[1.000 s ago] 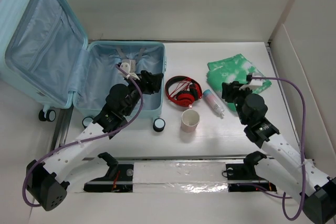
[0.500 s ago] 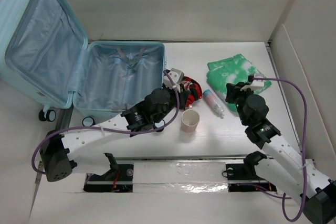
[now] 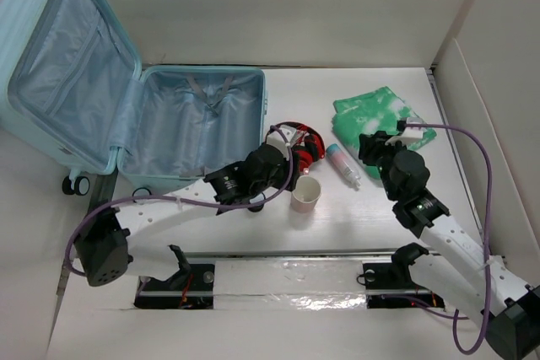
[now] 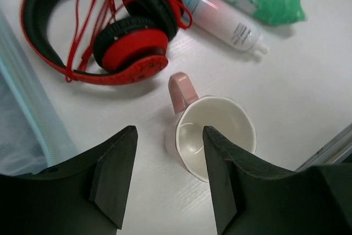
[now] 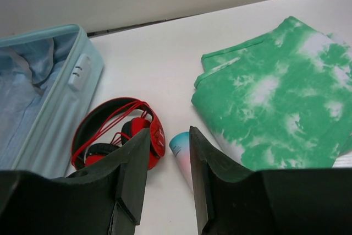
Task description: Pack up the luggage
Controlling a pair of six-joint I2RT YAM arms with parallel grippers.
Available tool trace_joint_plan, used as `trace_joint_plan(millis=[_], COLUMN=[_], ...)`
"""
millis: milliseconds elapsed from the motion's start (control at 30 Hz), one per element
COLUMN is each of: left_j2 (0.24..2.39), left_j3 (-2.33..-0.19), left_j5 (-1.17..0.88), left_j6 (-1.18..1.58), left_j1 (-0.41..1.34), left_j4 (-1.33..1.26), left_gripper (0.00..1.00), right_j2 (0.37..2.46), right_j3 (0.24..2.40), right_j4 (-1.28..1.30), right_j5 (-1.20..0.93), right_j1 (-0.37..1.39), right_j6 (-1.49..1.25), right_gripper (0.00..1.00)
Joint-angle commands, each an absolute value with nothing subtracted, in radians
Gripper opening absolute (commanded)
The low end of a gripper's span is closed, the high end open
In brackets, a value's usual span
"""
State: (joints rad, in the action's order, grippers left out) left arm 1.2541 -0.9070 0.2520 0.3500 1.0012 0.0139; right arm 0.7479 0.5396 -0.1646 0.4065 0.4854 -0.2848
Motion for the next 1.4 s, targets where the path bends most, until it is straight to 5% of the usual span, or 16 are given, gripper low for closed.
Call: trace_joint_plan(millis=[0, 333, 533, 633, 900, 1367], left_j2=[1.307, 1.452, 1.538, 1.562, 1.322, 1.311], left_j3=[-0.922, -0.962, -0.995, -1.012, -1.045, -1.155], left_j5=[0.146, 0.205, 0.264, 0.284, 0.272, 0.299], left_j6=[0.350, 0.316, 0.307, 0.298, 0.293, 0.353], left_j1=[1.005, 1.045, 1.045, 1.045, 1.045, 0.560], left_j4=[0.035, 0.055, 0.071, 0.074, -0.084, -0.294], left_gripper=[0.47, 0.47, 0.26, 0.00, 0.00, 0.00], right_j2=[0.759, 0.764, 0.749, 0.749, 0.724, 0.709], right_j3=[0.565, 0.568, 0.552, 0.561, 0.552, 0.545], right_j4=[-0.201, -0.199, -0.219, -0.209, -0.216, -0.222], right_j5=[0.402, 0.384, 0.387, 0.365, 0.365, 0.333], right_j1=[0.480, 0.480, 0.480, 0.480, 0.480, 0.480], right_j6=[-0.276, -0.272, -0.273, -0.273, -0.279, -0.285], right_gripper=[0.41, 0.41, 0.41, 0.42, 0.42, 0.42])
